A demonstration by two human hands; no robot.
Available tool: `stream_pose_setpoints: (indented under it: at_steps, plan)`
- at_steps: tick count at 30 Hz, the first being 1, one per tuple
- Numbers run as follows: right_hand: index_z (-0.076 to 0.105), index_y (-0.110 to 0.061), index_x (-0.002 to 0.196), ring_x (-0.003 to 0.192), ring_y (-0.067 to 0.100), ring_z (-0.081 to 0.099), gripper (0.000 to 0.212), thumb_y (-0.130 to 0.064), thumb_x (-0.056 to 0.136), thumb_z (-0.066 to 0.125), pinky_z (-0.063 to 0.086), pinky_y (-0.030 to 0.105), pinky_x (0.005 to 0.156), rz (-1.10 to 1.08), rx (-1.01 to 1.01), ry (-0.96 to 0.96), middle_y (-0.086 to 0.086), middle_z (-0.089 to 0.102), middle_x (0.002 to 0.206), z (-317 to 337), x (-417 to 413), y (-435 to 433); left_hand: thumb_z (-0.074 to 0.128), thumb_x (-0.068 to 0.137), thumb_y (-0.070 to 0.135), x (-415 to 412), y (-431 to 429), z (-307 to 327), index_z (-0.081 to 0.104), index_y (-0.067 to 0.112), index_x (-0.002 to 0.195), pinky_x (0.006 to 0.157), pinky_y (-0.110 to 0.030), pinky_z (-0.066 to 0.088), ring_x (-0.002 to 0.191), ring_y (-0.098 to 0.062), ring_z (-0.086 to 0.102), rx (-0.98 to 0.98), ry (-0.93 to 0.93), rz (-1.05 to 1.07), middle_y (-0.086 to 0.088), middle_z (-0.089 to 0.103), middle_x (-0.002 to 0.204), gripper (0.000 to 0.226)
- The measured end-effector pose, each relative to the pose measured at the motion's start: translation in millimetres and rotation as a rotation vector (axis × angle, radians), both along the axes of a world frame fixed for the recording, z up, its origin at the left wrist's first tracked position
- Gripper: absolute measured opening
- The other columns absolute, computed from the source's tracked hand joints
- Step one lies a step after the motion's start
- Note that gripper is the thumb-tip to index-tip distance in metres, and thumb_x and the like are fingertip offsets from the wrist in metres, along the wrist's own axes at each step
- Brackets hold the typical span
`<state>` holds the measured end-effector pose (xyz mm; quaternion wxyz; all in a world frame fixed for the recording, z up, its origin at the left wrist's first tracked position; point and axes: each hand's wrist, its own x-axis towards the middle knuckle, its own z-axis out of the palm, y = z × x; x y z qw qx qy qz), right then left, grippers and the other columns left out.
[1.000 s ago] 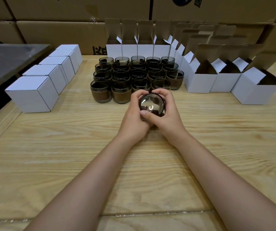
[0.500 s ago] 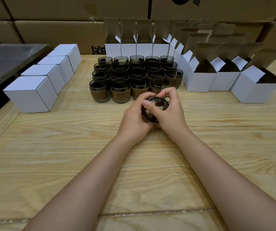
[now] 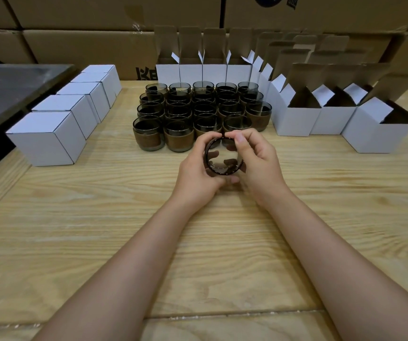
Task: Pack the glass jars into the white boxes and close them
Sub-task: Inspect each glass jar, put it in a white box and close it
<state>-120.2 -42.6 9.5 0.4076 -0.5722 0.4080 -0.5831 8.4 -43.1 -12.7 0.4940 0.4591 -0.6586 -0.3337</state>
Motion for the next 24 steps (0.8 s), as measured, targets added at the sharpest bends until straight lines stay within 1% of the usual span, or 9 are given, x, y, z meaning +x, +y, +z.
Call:
stream_pose_setpoints:
  at_steps: [2,5,10,12,14,16,19,21,24]
  plan:
    - [0.067,-0.022,0.098,0.098,0.021,0.062,0.023,-0.013,0.100,0.046,0.053,0.045,0.088,0.073,0.021,-0.038,0.007,0.063,0.100,1,-5,0,0.090,0.059,0.009,0,0,0,0.046,0.039,0.121,0.083,-0.008,0.045,0.103,0.008,0.057,0.001,0.028,0.005,0.022,0.060,0.111,0.081]
    - [0.065,-0.017,0.109,0.101,0.015,0.064,0.026,-0.006,0.100,0.044,0.054,0.035,0.089,0.176,0.046,-0.091,-0.001,0.068,0.102,1,-10,0,0.090,0.059,0.008,1,-1,0,0.047,0.037,0.121,0.081,-0.005,0.043,0.099,0.014,0.056,0.002,0.063,0.012,0.023,0.060,0.108,0.081]
    - [0.052,-0.015,0.130,0.107,0.011,0.063,0.039,0.003,0.097,0.043,0.051,0.031,0.096,0.315,0.078,-0.137,-0.004,0.068,0.110,0,-15,-2,0.089,0.060,0.006,2,-2,1,0.048,0.033,0.126,0.082,-0.009,0.046,0.099,0.011,0.059,0.027,0.101,0.010,0.020,0.061,0.110,0.083]
    - [0.047,-0.020,0.135,0.110,0.011,0.061,0.048,0.007,0.095,0.044,0.051,0.027,0.092,0.367,0.081,-0.113,-0.003,0.066,0.115,-1,-18,-3,0.088,0.061,0.004,2,-2,1,0.047,0.035,0.124,0.085,-0.012,0.048,0.100,0.007,0.061,0.040,0.115,0.011,0.018,0.062,0.112,0.082]
    - [0.044,-0.025,0.136,0.108,0.011,0.059,0.055,0.009,0.092,0.049,0.051,0.021,0.081,0.389,0.080,-0.052,-0.003,0.063,0.120,-2,-20,-3,0.087,0.063,0.005,2,-2,2,0.047,0.036,0.125,0.090,-0.018,0.049,0.105,0.002,0.061,0.052,0.111,0.020,0.016,0.063,0.115,0.081]
    - [0.043,-0.027,0.137,0.101,0.009,0.056,0.061,0.009,0.089,0.055,0.049,0.018,0.073,0.388,0.076,-0.009,-0.005,0.061,0.121,-3,-20,-4,0.086,0.065,0.006,3,-2,2,0.048,0.033,0.129,0.091,-0.020,0.050,0.105,0.002,0.061,0.058,0.101,0.033,0.015,0.063,0.115,0.079]
    - [0.046,-0.026,0.135,0.108,0.006,0.057,0.062,0.000,0.081,0.064,0.048,0.018,0.082,0.343,0.053,0.026,-0.008,0.062,0.119,-5,-18,-4,0.083,0.069,0.006,3,-2,1,0.049,0.031,0.131,0.091,-0.021,0.051,0.105,0.000,0.061,0.058,0.075,0.054,0.014,0.063,0.116,0.075]
    - [0.048,-0.026,0.132,0.113,0.006,0.056,0.062,-0.004,0.077,0.068,0.047,0.020,0.088,0.304,0.032,0.058,-0.009,0.061,0.120,-6,-17,-3,0.080,0.070,0.005,2,-1,0,0.050,0.033,0.130,0.087,-0.017,0.051,0.100,0.004,0.061,0.046,0.041,0.065,0.018,0.063,0.112,0.073]
    - [0.050,-0.030,0.127,0.113,0.004,0.056,0.062,-0.006,0.076,0.074,0.047,0.019,0.091,0.243,0.023,0.126,-0.011,0.059,0.121,-9,-17,-3,0.077,0.070,0.006,1,-1,0,0.053,0.032,0.128,0.079,-0.008,0.047,0.092,0.011,0.060,0.032,0.005,0.073,0.023,0.064,0.104,0.068]
